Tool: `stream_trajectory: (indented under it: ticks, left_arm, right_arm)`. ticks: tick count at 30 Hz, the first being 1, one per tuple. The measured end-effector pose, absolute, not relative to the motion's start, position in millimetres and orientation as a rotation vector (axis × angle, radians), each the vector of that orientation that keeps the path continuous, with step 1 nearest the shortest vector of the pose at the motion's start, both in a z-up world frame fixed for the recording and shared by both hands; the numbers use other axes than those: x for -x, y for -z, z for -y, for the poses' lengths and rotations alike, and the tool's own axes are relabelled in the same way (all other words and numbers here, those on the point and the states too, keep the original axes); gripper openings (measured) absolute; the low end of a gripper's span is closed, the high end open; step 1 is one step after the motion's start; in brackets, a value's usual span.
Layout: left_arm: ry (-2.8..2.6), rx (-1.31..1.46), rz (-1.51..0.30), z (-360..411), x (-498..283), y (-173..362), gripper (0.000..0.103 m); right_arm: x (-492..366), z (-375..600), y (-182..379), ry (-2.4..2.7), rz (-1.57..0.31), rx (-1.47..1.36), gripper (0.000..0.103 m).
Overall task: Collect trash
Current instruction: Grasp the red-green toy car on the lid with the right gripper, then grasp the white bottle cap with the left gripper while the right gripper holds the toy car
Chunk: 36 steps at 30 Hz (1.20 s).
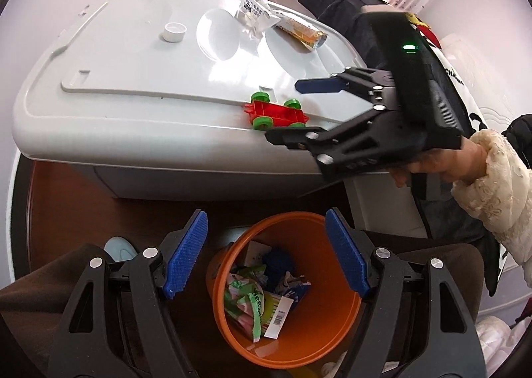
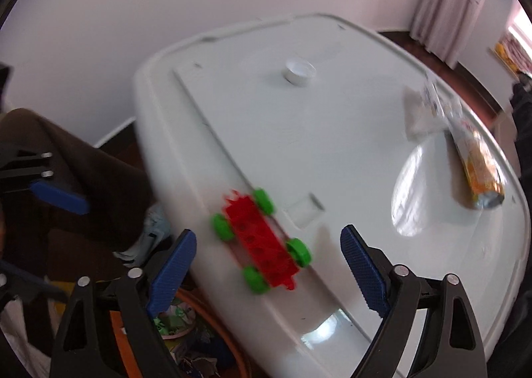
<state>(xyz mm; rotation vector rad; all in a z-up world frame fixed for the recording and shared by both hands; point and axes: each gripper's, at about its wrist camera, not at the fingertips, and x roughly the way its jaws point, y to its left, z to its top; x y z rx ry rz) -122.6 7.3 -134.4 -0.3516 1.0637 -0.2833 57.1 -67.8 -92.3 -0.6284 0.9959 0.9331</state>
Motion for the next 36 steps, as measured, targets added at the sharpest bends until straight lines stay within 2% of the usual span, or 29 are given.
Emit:
stream_trajectory:
  ticks: [3,8,17,18,19,21,25,28,32,34,36]
  left_arm:
    - [0.287,0.353,-1.065,-6,122,134,0.072]
    - [0.301,0.364,-1.066,-7,123,134,0.072]
    - [0.297,0.357,-1.058,-6,125,132,0.072]
    - [0.298,0.358,-1.059,-6,125,132,0.072]
    - [0.3,0.356,-1.058,-6,126,132,0.072]
    - [0.3,0.348,-1.055,-5,126,131,0.072]
    - [0.309,0.319,-1.056,2,126,131,0.072]
    - [0.317,0.299,-1.055,6,125,130,0.072]
    - [0.32,0.296,-1.057,6,124,131,0.072]
    - [0.317,0.299,-1.055,5,125,131,0.072]
    - [0.315,0.3,-1.051,5,126,130,0.072]
  right_arm:
    - [-62,71,94,-0.932,-1.028,0.549,0.075]
    - [-58,70,91,-0.929,-1.044,0.522,0.052]
    - [-65,84,87,-0.916,-1.079,0.411,0.047]
    - [-65,86,86,-0.912,-1.078,0.396,0.045]
    - [-68,89,84,-0.894,-1.074,0.374,0.036]
    - [-71,93,84,-0.888,-1.081,0.346,0.033]
    - [-73,89,89,-0.878,-1.097,0.356,0.038]
    - [-77,83,90,-0.86,-1.096,0.362,0.038]
    - [-68,66,94,-0.83,-1.062,0.48,0.055]
    - [-61,56,97,-0.781,-1.028,0.548,0.055]
    - [-65,61,96,-0.754,-1.031,0.504,0.049]
